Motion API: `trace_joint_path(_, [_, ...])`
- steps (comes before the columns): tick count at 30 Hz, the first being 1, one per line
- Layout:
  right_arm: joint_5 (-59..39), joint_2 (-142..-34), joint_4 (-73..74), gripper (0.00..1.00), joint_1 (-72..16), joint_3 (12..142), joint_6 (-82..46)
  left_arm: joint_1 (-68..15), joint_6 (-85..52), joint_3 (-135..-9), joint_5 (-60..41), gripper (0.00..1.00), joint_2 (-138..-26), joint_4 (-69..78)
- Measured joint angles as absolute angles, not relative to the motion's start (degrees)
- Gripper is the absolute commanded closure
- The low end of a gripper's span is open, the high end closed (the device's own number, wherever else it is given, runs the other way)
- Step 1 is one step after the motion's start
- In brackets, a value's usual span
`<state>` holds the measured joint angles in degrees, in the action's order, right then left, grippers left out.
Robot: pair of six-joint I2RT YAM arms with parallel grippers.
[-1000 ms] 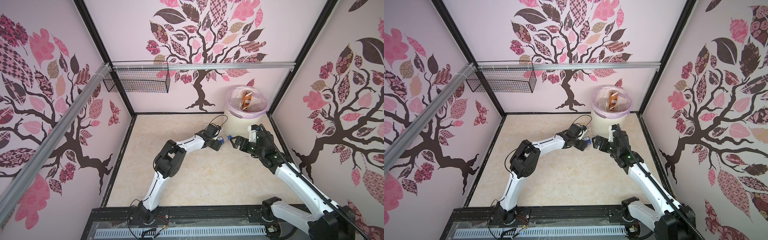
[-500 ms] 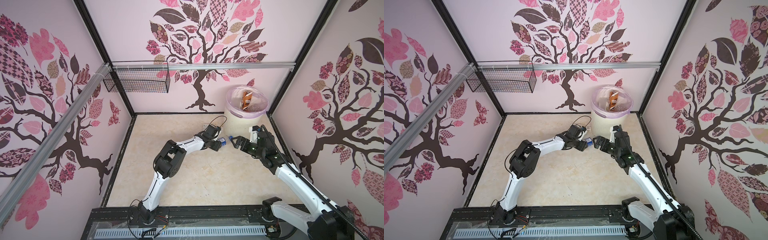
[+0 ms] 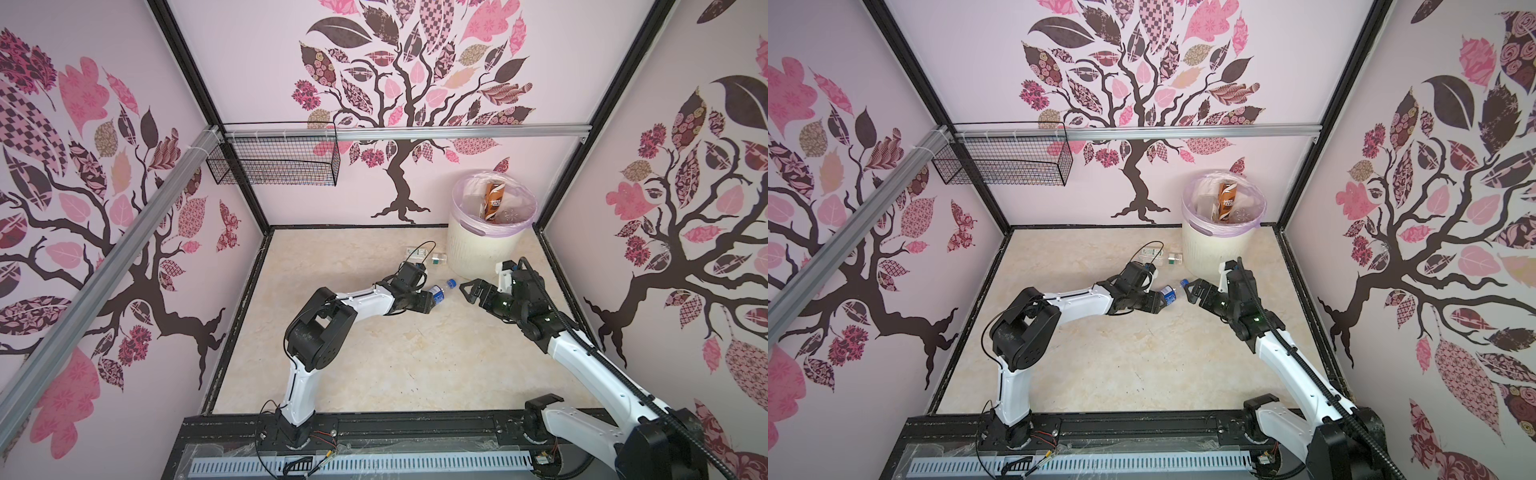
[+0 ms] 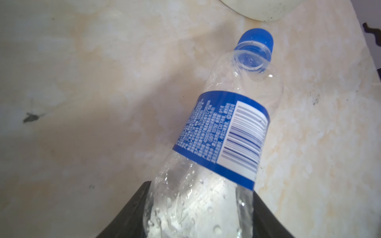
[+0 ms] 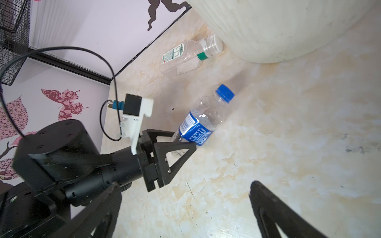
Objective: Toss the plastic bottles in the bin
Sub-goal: 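Bring the bottle toward the right gripper and grasp its blue cap with the right gripper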
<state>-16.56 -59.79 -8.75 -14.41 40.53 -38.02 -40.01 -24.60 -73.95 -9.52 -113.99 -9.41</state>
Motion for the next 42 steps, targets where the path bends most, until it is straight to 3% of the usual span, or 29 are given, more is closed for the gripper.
trace_joint_path(11, [-19.20, -65.25, -3.27, 0.03, -14.41, 42.50, -43.62, -38.28, -37.67, -64.40, -9.50, 0.52, -98.87, -4.82])
trace_joint_path(28, [-22.17, -80.01, 3.99, 0.16, -18.46, 57.49, -48.69, -40.66, -40.97, -58.35, -9.26, 0.50, -85.73, -3.46])
trace_joint_path(42, [-21.82, -86.96, 5.34, 0.47, -21.67, 62.85, -49.84, -41.12, -41.17, -57.12, -8.86, 0.49, -84.99, -3.07])
